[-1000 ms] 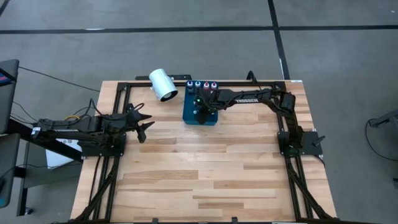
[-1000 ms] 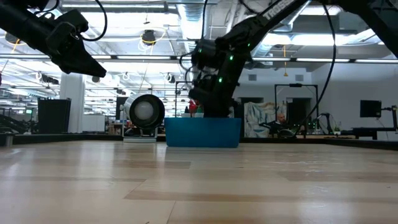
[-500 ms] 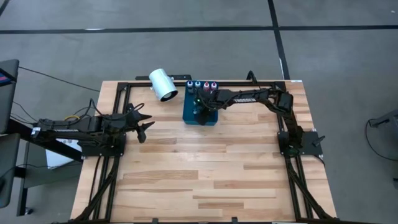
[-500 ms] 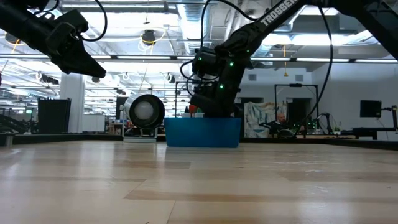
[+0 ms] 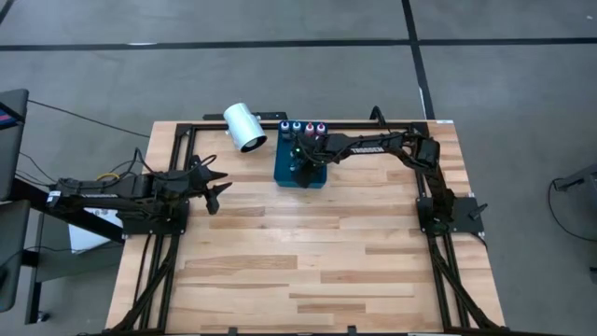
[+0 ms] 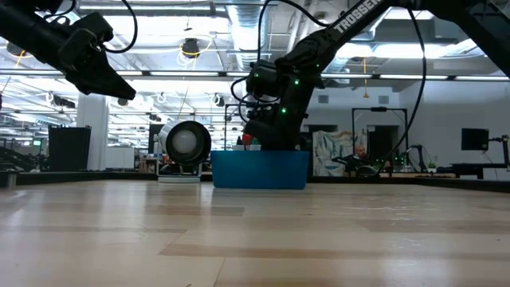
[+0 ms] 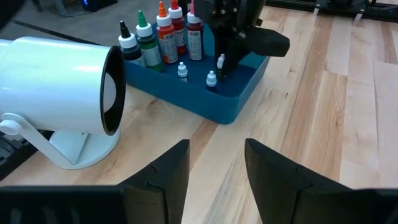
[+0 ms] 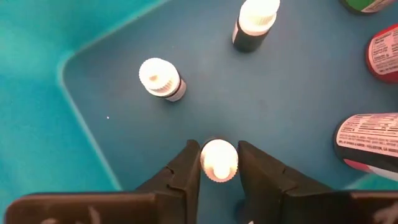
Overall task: Pick & Place food coloring
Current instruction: Put the small green food coloring bottle into the blue bin, then return to Home Position
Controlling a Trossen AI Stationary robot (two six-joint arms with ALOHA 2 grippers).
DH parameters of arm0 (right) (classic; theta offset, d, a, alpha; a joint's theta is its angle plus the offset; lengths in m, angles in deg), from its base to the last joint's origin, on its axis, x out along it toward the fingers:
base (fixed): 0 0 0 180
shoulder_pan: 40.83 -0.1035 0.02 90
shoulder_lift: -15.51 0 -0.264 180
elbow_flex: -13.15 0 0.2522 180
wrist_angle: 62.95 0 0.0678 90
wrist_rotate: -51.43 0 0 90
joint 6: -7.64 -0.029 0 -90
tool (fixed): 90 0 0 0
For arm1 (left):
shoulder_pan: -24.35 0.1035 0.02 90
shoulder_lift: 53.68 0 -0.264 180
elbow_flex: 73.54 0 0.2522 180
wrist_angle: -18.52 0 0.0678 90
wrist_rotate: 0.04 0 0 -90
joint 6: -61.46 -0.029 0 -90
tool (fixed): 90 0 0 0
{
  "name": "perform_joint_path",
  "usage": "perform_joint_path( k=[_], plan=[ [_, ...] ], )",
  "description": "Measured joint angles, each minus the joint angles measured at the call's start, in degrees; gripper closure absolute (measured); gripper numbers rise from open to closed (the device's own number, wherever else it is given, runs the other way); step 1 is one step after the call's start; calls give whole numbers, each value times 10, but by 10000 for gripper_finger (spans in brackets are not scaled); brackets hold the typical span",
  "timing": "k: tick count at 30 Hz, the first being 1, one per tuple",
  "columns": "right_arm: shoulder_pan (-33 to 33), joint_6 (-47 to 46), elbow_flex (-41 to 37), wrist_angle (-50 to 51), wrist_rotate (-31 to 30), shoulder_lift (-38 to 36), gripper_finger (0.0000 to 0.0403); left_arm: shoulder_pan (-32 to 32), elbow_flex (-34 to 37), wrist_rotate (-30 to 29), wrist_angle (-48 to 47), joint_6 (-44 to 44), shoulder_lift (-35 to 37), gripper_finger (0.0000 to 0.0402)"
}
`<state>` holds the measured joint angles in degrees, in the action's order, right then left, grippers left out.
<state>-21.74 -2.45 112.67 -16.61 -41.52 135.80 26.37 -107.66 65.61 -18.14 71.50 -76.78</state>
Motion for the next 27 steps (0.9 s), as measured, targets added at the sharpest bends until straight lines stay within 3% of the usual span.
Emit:
perform_joint_path(
  k=[9, 17, 27],
  plan=[
    [0, 0, 0, 0, 1, 0, 244, 0, 0, 0, 0, 0, 0, 255],
    [2, -3, 2, 7, 15, -5, 212, 0, 0, 0, 0, 1, 0, 255],
    [10, 16, 119, 158, 15, -6, 210, 0, 0, 0, 1, 1, 0, 255]
  ],
)
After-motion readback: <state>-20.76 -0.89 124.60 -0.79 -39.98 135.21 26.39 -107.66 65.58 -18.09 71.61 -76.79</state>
